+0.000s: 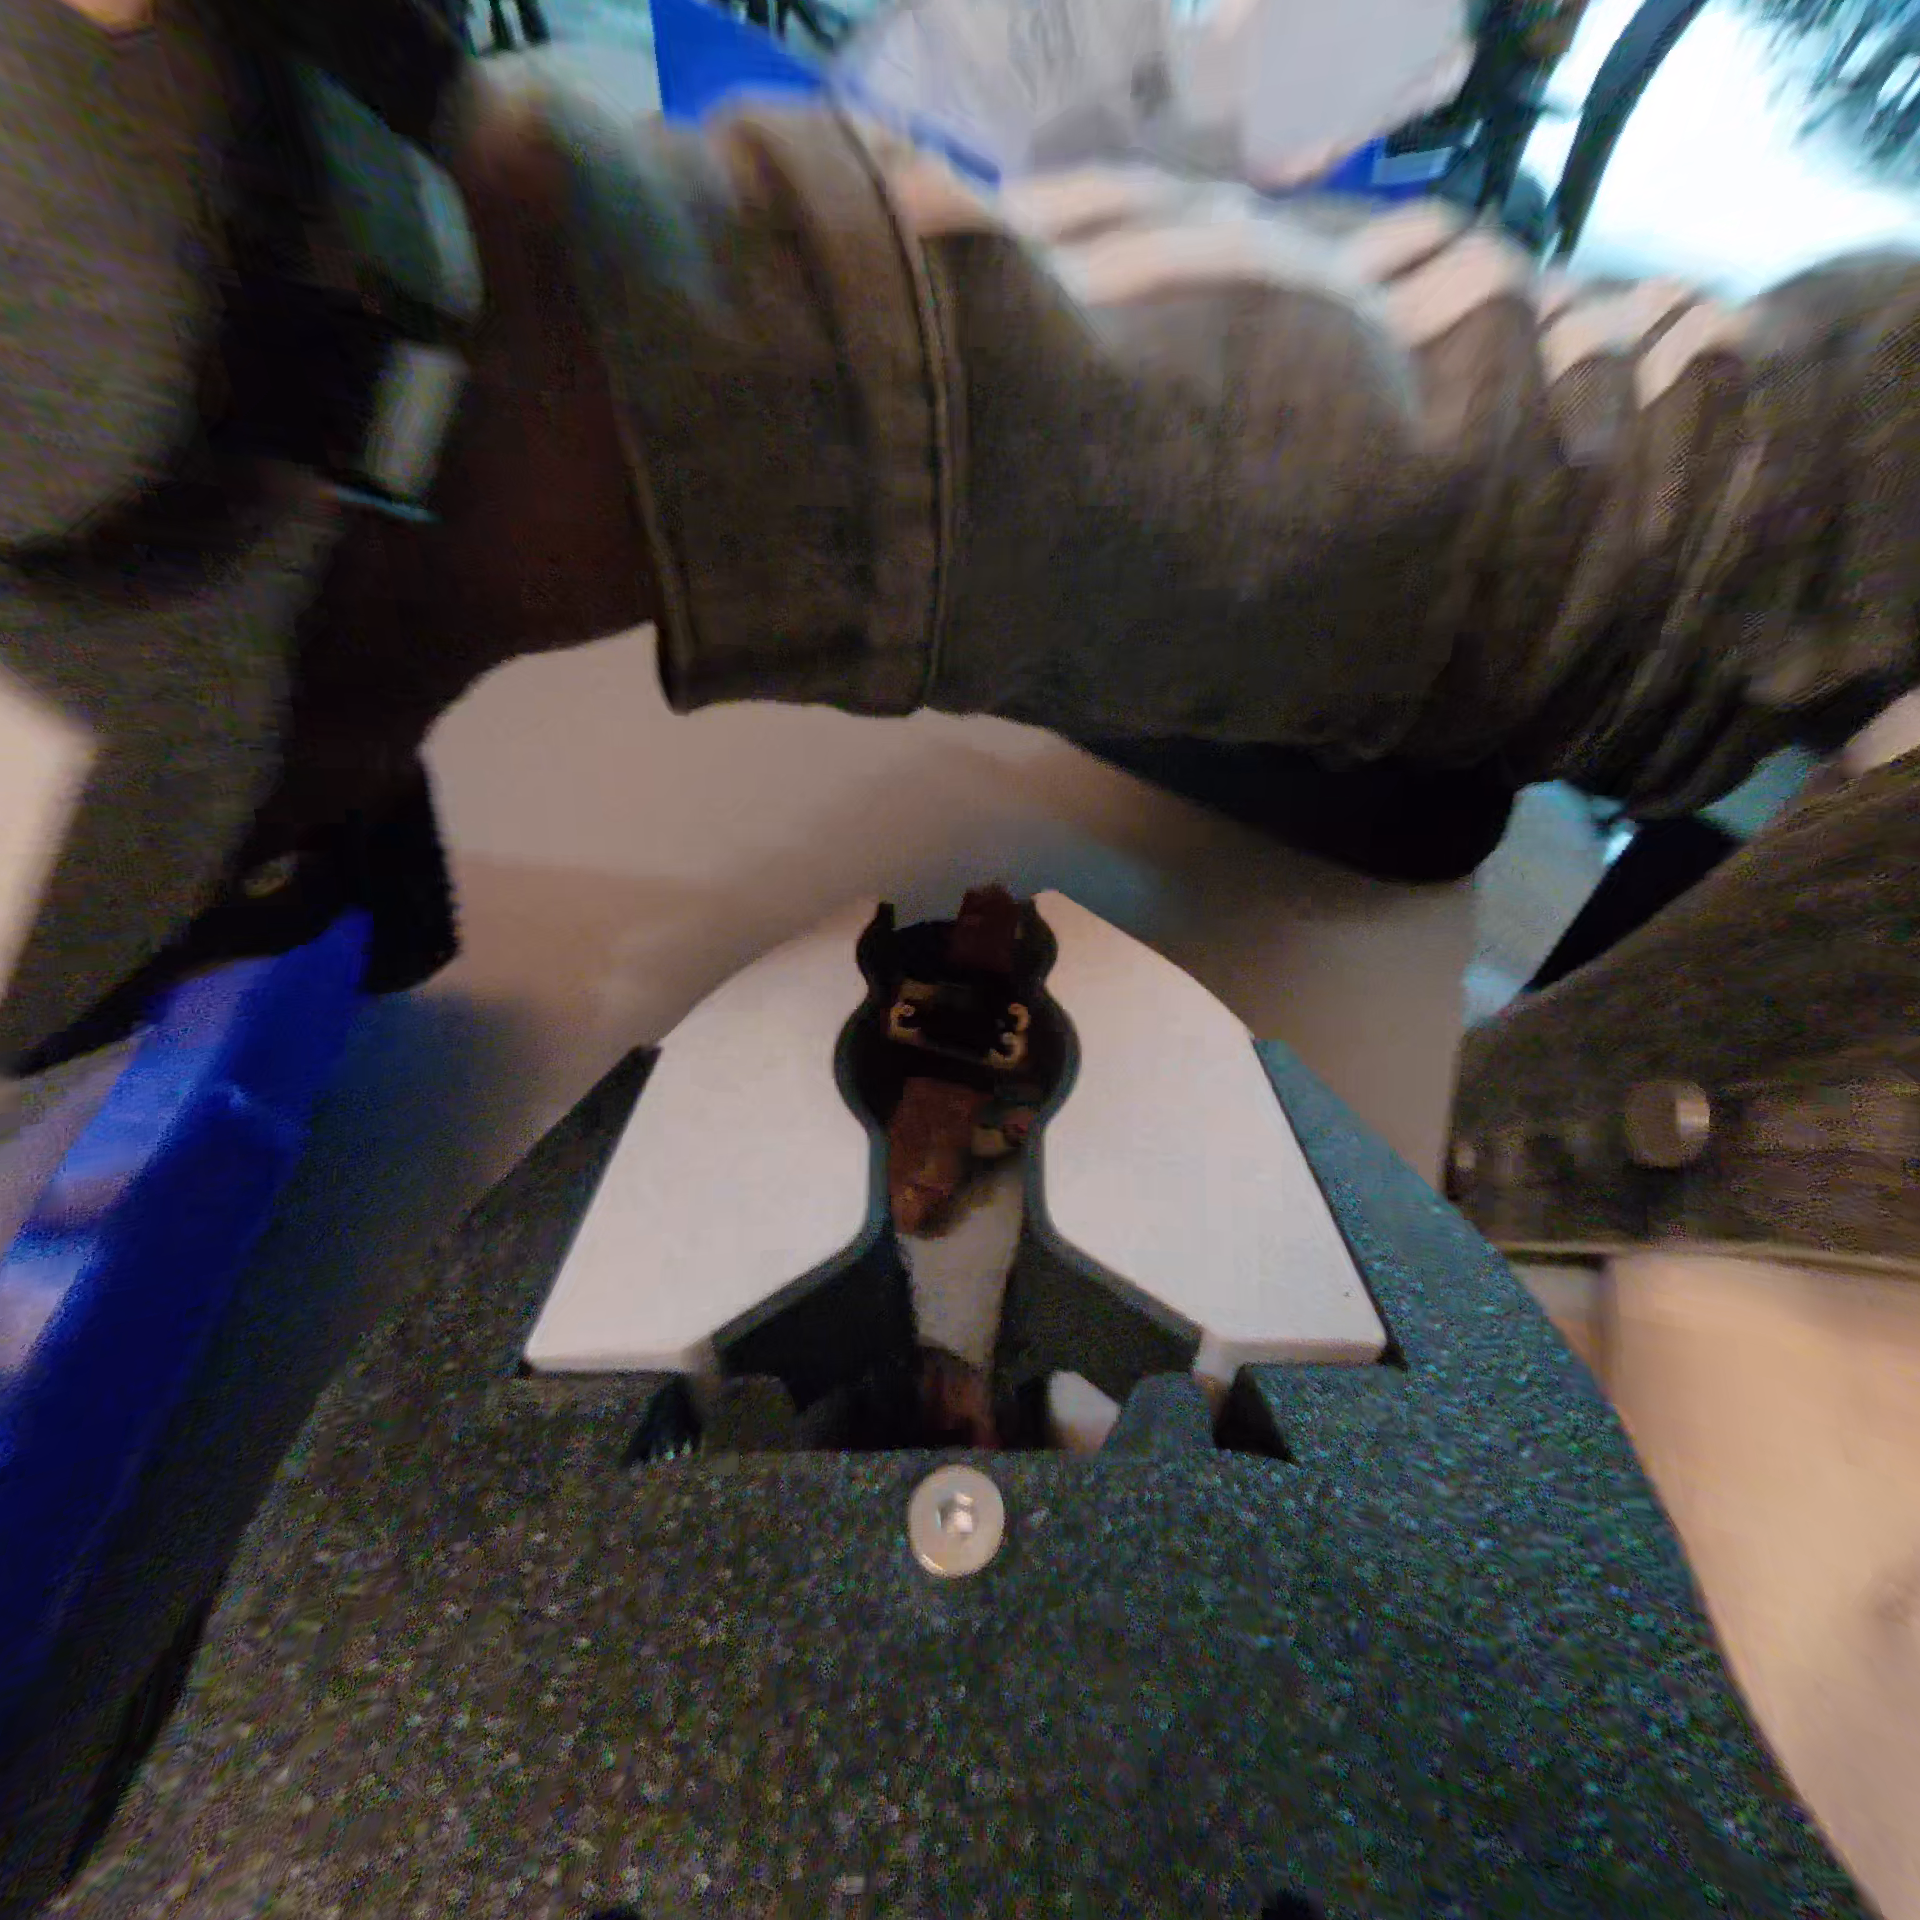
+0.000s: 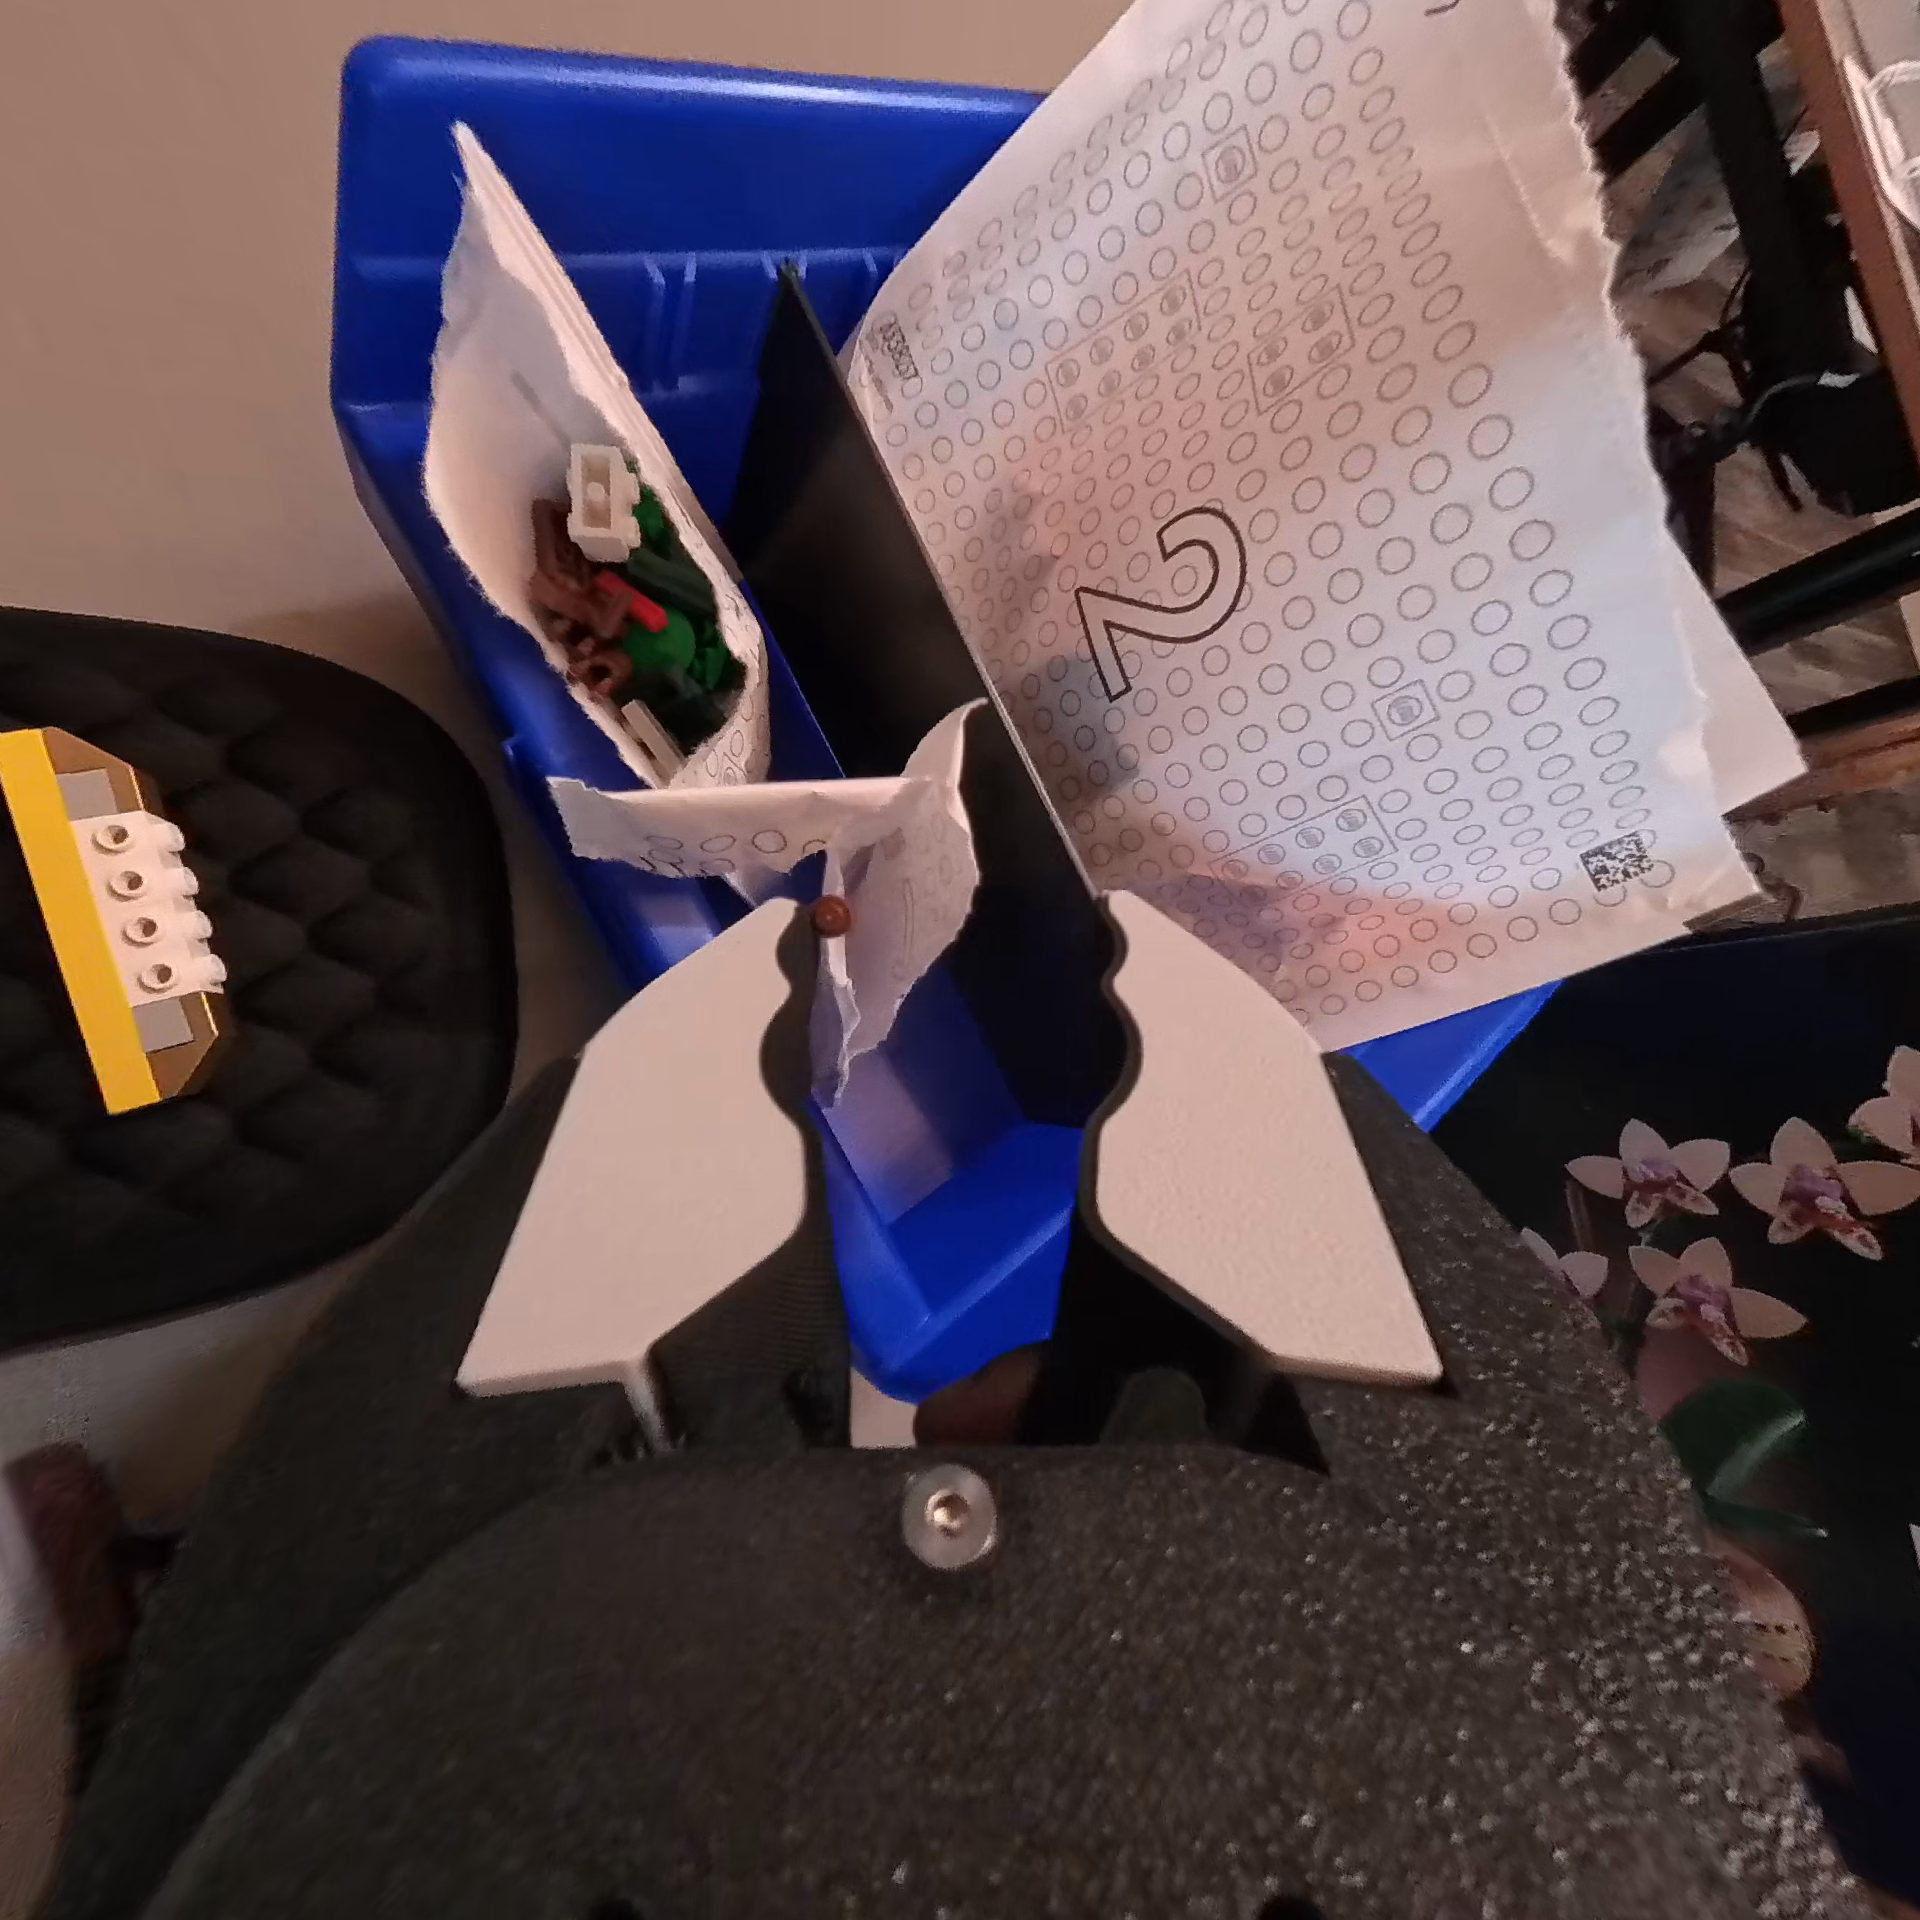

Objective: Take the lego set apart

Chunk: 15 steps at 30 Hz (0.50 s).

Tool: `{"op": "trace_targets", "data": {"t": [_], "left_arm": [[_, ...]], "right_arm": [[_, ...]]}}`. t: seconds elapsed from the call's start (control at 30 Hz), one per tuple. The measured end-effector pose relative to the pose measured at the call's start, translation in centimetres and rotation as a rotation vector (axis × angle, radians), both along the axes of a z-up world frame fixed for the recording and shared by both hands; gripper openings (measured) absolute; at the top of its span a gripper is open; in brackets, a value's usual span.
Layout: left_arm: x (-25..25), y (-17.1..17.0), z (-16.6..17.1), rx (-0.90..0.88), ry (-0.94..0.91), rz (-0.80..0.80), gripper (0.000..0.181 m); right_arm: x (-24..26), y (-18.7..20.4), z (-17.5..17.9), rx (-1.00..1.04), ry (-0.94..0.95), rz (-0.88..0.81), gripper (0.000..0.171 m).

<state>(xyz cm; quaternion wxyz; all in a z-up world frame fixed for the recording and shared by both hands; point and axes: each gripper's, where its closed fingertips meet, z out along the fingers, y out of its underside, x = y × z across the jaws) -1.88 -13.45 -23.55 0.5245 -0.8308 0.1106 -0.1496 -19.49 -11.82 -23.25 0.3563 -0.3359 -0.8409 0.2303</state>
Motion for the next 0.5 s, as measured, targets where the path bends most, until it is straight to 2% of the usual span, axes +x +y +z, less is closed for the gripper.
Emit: {"op": "trace_targets", "data": {"t": [0.07,0.17,0.2,0.27,0.3,0.4,0.5], "left_arm": [[-2.1,-1.6,2.7,0.057,-0.034,0.053,0.024],[-8.1,-4.3,5.8,0.101,0.006,0.214,0.025],[-10.4,-5.0,6.6,0.101,0.029,0.269,0.023],[-14.1,-5.7,7.8,0.073,0.107,0.35,0.008],[-15.0,-5.7,8.4,0.06,0.157,0.346,0.0],[-15.3,-4.2,9.1,0.003,0.271,0.244,0.0],[-15.6,-2.2,7.8,-0.122,0.333,0.152,0.0]], "right_arm": [[0.0,0.1,0.1,-0.005,0.005,0.003,0.056],[-0.1,0.2,0.6,0.013,0.044,0.01,0.064],[-0.2,0.4,0.9,0.022,0.07,0.01,0.065],[-0.3,0.5,1.4,0.017,0.096,0.007,0.067],[-0.3,0.5,1.5,0.013,0.1,0.004,0.069],[-0.5,0.8,1.8,0.035,0.114,0.0,0.074],[-0.7,1.2,2.3,0.08,0.147,-0.01,0.079]]}}
